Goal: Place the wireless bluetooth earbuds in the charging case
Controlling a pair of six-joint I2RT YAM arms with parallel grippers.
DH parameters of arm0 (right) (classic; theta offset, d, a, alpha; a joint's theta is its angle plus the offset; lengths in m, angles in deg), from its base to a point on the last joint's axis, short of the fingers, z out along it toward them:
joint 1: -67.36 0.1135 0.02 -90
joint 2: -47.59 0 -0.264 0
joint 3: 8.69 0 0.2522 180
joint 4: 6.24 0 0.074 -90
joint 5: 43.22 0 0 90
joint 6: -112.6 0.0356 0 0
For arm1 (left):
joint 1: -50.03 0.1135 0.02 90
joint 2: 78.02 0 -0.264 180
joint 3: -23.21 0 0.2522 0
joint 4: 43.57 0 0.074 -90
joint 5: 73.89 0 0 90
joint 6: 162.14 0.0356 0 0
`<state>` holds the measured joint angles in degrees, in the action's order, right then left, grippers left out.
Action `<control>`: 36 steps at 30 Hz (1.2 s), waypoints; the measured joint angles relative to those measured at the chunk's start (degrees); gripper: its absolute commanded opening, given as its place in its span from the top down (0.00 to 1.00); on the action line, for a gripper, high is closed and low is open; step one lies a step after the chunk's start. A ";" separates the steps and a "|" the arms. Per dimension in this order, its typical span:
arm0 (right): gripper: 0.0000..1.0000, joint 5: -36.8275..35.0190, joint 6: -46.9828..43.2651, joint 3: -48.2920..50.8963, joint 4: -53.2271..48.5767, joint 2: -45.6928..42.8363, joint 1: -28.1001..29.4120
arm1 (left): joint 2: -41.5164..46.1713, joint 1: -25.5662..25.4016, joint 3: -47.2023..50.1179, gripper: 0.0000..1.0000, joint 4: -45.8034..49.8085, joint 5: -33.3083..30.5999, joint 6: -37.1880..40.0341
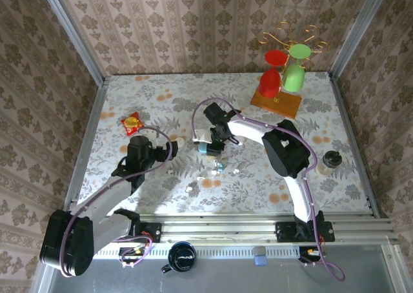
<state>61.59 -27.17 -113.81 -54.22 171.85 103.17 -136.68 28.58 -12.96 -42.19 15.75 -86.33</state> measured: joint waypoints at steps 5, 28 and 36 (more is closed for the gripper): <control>0.68 0.00 0.31 0.44 -0.24 -0.46 -0.02 | 0.00 0.00 0.15 0.00 -1.09 -0.22 0.04; 0.73 4.33 4.63 11.69 -5.38 -27.45 -1.88 | -6.95 -2.45 4.55 0.01 -20.24 24.96 15.85; 0.74 12.24 4.79 12.61 -9.25 -31.26 -1.92 | -14.14 -10.56 4.37 0.08 -29.53 38.29 19.89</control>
<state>73.83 -22.39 -101.20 -63.47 140.60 101.25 -150.82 18.02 -8.59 -71.72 54.04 -66.44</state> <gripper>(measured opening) 0.382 0.939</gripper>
